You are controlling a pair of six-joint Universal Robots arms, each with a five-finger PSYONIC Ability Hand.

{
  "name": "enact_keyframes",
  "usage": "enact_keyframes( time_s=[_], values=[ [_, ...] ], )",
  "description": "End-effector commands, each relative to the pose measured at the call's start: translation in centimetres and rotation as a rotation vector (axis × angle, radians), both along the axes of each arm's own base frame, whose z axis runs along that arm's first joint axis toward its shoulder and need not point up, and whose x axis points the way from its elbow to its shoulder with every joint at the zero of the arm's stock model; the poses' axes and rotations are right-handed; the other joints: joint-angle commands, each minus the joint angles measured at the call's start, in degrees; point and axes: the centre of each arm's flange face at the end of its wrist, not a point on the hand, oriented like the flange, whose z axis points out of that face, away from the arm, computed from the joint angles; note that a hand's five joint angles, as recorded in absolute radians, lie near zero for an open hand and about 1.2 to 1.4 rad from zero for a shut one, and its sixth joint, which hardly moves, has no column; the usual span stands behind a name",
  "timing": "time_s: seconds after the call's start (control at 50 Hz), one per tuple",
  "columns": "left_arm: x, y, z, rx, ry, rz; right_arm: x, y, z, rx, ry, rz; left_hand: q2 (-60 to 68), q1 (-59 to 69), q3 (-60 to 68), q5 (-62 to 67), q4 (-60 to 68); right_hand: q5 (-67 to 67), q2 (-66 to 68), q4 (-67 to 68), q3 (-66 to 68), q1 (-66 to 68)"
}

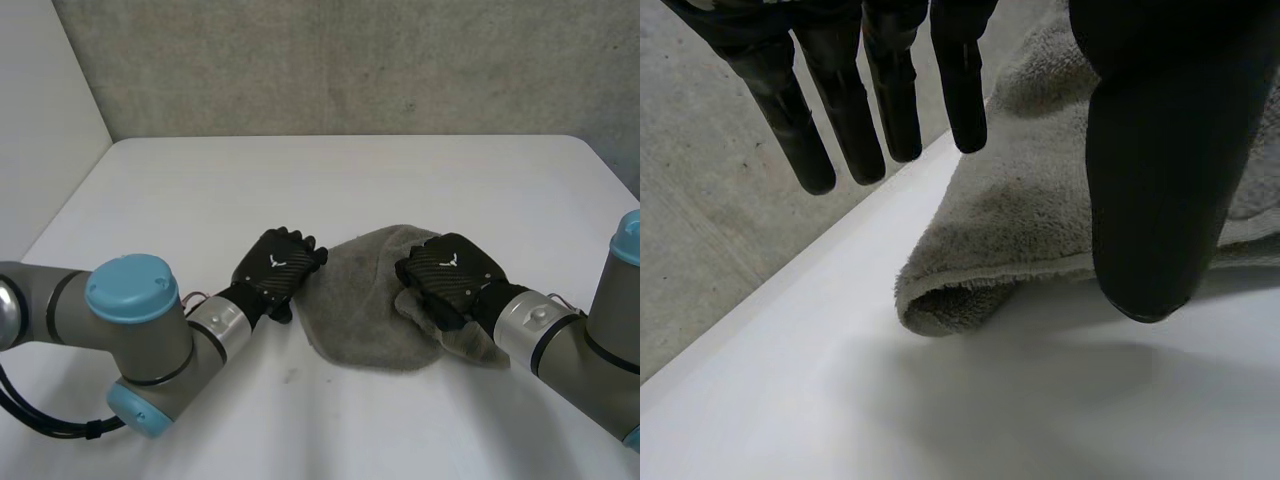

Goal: Fold the towel.

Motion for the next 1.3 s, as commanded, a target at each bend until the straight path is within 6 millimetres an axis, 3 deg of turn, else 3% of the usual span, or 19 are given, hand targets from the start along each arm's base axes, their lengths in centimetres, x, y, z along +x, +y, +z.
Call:
enact_keyframes(
  time_s=[0.02,0.42,0.54,0.64,0.7,0.72,0.74,0.78,0.8,0.84,0.86,0.9,0.96,1.0,1.02,1.06,1.16,1.28,1.3],
  values=[
    [-0.5,-1.0,-0.7,-0.005,0.003,0.001,0.0,-0.1,-0.3,0.006,0.003,0.001,10.81,10.68,10.80,10.81,10.79,4.36,4.79,2.29,4.32,4.60],
    [-1.7,-3.0,-1.0,-0.053,0.008,-0.001,0.1,-0.4,-0.9,0.021,0.008,0.001,32.86,32.73,32.85,32.86,32.85,4.36,4.79,2.29,4.32,4.60],
    [-1.8,-3.3,-2.0,-0.073,-0.032,-0.008,0.1,-0.4,-0.9,0.023,0.009,0.000,51.98,51.86,51.98,51.99,51.97,4.36,4.79,2.29,4.32,4.60],
    [-1.8,-3.3,-1.9,-0.099,-0.064,-0.013,0.1,-0.7,-0.5,0.012,0.007,-0.008,52.02,51.89,52.01,52.02,52.00,4.36,4.79,2.29,4.32,4.60],
    [-1.6,-2.9,-0.6,-0.121,-0.079,-0.018,0.2,-0.7,-0.1,0.009,0.004,-0.007,52.02,51.89,52.01,52.02,52.00,4.36,4.79,2.29,4.32,4.60],
    [-1.4,-2.7,1.4,-0.147,-0.070,-0.014,0.2,-0.7,-0.1,0.009,0.004,-0.007,52.02,51.89,52.01,52.02,52.00,4.36,4.79,2.29,4.32,4.60],
    [-1.4,-2.7,1.4,-0.147,-0.070,-0.014,0.2,-0.6,0.1,0.009,0.004,-0.005,52.02,51.89,52.01,52.02,52.00,4.36,4.79,2.29,4.32,4.60],
    [-0.8,-1.8,5.0,-0.179,-0.049,-0.008,0.2,-0.6,0.3,0.011,0.004,-0.007,52.02,51.89,52.01,52.02,52.00,4.36,4.79,2.29,4.32,4.60],
    [-0.8,-1.8,5.1,-0.179,-0.048,-0.008,0.2,-0.6,0.7,0.012,0.003,-0.008,52.02,51.89,52.01,52.02,52.00,4.36,4.79,2.29,4.32,4.60],
    [0.4,-0.9,8.9,-0.227,-0.020,0.013,0.2,-0.5,1.3,0.013,-0.002,-0.010,52.02,51.89,52.01,52.02,52.00,4.36,4.79,2.29,4.32,4.60],
    [0.4,-0.9,9.0,-0.228,-0.020,0.013,0.1,-0.4,2.2,0.015,-0.011,-0.013,52.02,51.89,52.01,52.02,52.00,4.36,4.79,2.29,4.32,4.60],
    [1.8,0.7,11.7,-0.254,-0.005,0.031,0.0,-0.4,3.1,0.019,-0.028,-0.021,52.02,51.89,52.01,52.02,52.00,4.36,4.79,2.29,4.32,4.60],
    [2.4,2.0,12.8,-0.263,0.001,0.028,-0.6,-0.9,4.9,0.030,-0.084,-0.060,52.02,51.89,52.01,52.02,52.00,4.36,4.79,2.29,4.32,4.60],
    [3.5,4.5,14.9,-0.289,0.017,0.026,-1.1,-1.3,5.8,0.029,-0.116,-0.087,52.02,51.89,52.01,52.02,52.00,4.36,4.79,2.29,4.32,4.60],
    [3.5,4.5,14.9,-0.289,0.017,0.026,-1.6,-1.9,6.7,0.025,-0.149,-0.116,52.02,51.89,52.01,52.02,52.00,4.36,4.79,2.29,4.32,4.60],
    [4.9,7.4,16.9,-0.324,0.050,0.024,-2.0,-2.3,7.5,0.021,-0.178,-0.140,52.02,51.89,52.01,52.02,52.00,4.36,4.79,2.29,4.32,4.60],
    [6.1,10.1,17.1,-0.317,0.108,0.015,-3.0,-3.2,8.7,0.024,-0.209,-0.183,52.02,51.89,52.01,52.02,52.00,4.36,4.79,2.29,4.32,4.60],
    [5.9,9.6,14.5,-0.271,0.123,0.018,-3.4,-3.3,8.5,0.049,-0.203,-0.197,50.36,50.23,50.35,50.36,50.34,4.36,4.79,2.29,4.32,4.60],
    [5.6,8.9,13.2,-0.250,0.113,0.018,-3.4,-3.3,8.3,0.058,-0.200,-0.196,27.87,27.75,27.87,27.88,27.86,4.36,4.79,2.29,4.32,4.60]
  ],
)
